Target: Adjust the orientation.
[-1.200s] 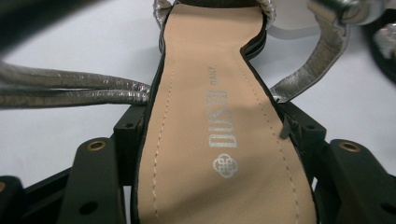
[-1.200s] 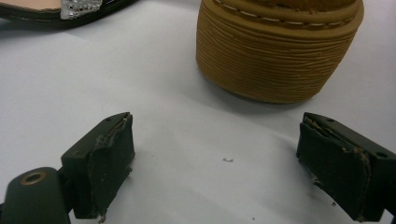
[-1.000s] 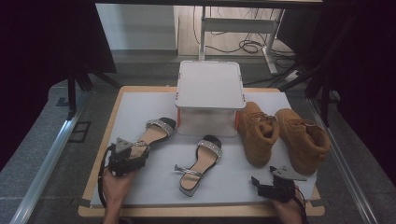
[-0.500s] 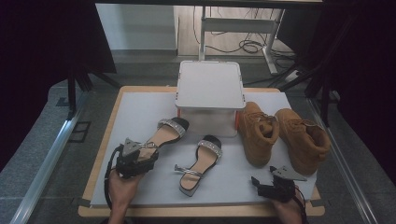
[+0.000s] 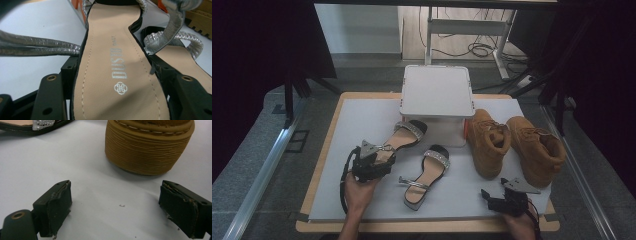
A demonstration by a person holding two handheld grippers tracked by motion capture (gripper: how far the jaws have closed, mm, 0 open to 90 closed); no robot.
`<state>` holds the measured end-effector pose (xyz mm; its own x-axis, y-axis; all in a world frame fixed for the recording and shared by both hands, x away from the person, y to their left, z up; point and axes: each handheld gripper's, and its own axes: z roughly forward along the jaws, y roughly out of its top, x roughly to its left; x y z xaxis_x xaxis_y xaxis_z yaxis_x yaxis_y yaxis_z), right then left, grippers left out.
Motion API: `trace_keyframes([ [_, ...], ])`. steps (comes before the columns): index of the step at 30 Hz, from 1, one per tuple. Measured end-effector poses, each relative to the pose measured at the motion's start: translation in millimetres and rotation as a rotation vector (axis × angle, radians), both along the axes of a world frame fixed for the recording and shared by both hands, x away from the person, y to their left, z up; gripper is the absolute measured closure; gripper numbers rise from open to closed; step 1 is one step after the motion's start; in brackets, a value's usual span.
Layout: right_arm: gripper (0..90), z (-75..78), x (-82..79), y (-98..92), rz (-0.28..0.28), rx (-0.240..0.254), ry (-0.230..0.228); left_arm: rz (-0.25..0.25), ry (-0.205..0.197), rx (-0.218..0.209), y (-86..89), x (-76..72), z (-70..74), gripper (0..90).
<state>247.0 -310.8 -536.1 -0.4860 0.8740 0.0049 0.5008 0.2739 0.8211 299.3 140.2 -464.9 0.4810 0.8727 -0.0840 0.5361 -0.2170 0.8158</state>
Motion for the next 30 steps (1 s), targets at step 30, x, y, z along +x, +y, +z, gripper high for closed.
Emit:
trace_keyframes([
  [30, 11.2, 0.1, 0.0, -0.5, 0.003, 0.001, 0.001, 0.035, 0.025, -0.026, -60.2, 65.5, -16.2, 38.9],
])
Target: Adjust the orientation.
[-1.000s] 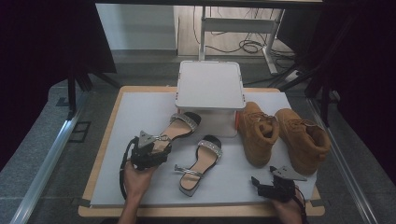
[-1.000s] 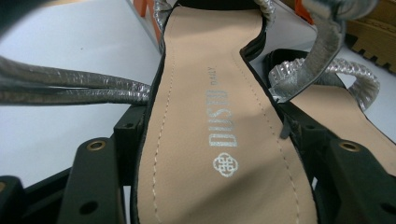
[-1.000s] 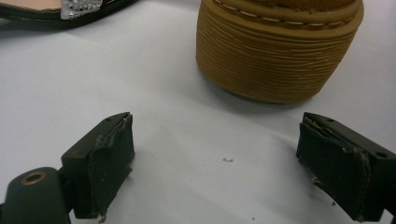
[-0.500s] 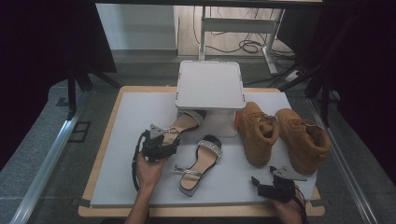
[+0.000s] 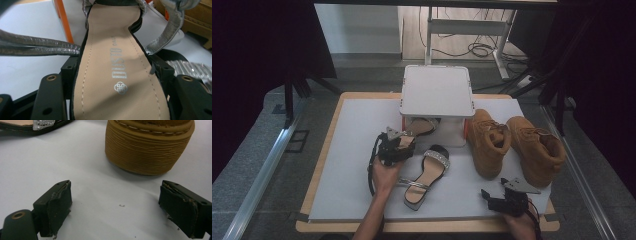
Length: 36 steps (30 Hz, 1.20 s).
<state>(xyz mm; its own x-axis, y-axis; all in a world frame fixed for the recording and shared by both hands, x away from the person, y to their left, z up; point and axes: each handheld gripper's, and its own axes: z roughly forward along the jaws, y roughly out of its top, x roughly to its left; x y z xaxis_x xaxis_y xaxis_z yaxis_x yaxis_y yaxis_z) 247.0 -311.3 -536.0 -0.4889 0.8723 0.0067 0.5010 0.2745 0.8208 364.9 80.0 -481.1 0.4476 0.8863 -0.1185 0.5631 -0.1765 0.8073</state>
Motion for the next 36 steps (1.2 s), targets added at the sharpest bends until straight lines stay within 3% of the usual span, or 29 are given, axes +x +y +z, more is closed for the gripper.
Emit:
trace_keyframes([
  [18, 11.3, -0.2, 0.2, -0.5, 0.004, -0.002, -0.004, 0.052, 0.049, 0.037, -14.4, 40.3, -17.8, 38.9],
  [28, 11.4, -0.2, 0.1, -0.6, 0.003, 0.0, -0.002, 0.093, 0.038, 0.038, -21.1, 53.1, -25.4, 38.8],
  [36, 11.4, -0.1, 0.1, -0.6, 0.003, 0.0, -0.002, 0.086, 0.048, 0.056, -19.7, 57.2, -27.6, 38.3],
])
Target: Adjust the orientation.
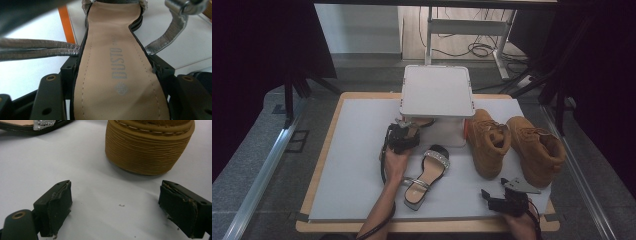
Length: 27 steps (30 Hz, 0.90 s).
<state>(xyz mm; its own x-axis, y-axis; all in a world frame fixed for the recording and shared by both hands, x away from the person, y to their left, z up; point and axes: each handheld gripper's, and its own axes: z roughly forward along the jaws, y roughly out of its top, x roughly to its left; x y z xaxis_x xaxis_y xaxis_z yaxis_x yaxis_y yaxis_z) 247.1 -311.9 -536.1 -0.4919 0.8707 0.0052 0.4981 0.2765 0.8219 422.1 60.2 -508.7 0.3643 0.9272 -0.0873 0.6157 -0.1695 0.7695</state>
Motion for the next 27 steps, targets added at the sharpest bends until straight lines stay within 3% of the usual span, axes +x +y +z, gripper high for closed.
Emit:
trace_keyframes([
  [7, 11.4, 0.0, 0.0, 0.1, -0.001, 0.001, 0.0, -0.032, 0.016, -0.005, 2.8, -1.2, 2.1, 34.5],
  [17, 11.4, 0.0, 0.0, 0.0, 0.001, -0.001, -0.001, -0.073, -0.002, -0.016, 16.3, -20.2, 8.2, 33.0],
  [27, 11.4, 0.1, -0.1, 0.3, -0.001, 0.001, 0.001, -0.13, -0.029, -0.077, 39.2, -42.9, 17.0, 39.8],
])
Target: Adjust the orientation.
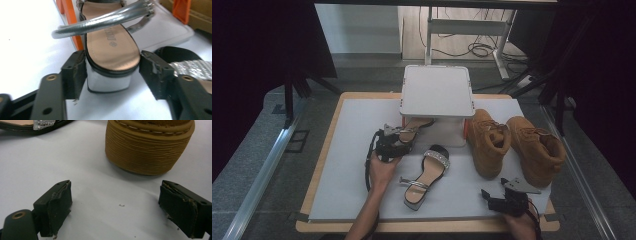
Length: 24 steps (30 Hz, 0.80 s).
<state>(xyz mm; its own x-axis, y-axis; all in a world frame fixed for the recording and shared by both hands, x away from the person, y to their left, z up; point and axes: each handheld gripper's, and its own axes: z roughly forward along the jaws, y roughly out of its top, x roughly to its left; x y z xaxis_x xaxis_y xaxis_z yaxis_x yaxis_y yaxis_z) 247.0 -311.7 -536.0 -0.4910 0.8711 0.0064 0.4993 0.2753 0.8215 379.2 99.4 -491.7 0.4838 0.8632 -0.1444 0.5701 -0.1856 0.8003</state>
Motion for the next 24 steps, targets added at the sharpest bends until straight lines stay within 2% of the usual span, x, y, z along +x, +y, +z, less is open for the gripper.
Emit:
trace_keyframes([
  [5, 11.4, -0.1, 0.1, -0.1, 0.001, -0.002, -0.002, -0.013, -0.013, -0.002, 9.8, -11.1, 4.9, 46.5],
  [8, 11.3, -0.1, 0.1, -0.1, 0.001, -0.002, -0.001, -0.022, -0.021, 0.012, 13.8, -16.3, 5.2, 54.2],
  [11, 11.4, -0.1, 0.1, -0.1, 0.001, -0.002, -0.002, -0.036, -0.021, 0.008, 16.7, -19.6, 4.1, 63.0],
  [12, 11.3, -0.1, 0.1, -0.1, 0.001, -0.002, -0.002, -0.041, -0.019, 0.007, 17.4, -20.4, 3.5, 68.7],
  [13, 11.3, -0.1, 0.1, -0.1, 0.001, -0.002, -0.002, -0.046, -0.019, 0.008, 17.9, -20.6, 2.7, 68.7],
  [15, 11.4, -0.1, 0.1, -0.1, 0.001, -0.002, -0.002, -0.049, -0.011, 0.014, 18.1, -20.6, 1.1, 76.8],
  [16, 11.4, -0.1, 0.1, -0.1, 0.001, -0.002, -0.002, -0.056, -0.006, 0.015, 18.1, -20.0, 0.2, 76.8],
  [18, 11.3, 0.0, 0.1, -0.1, 0.001, -0.002, -0.001, -0.063, 0.001, 0.026, 16.6, -19.2, -1.7, 83.1],
  [24, 11.4, 0.0, 0.1, -0.1, 0.001, -0.002, -0.001, -0.082, 0.02, 0.026, 9.9, -14.4, -6.9, 87.1],
])
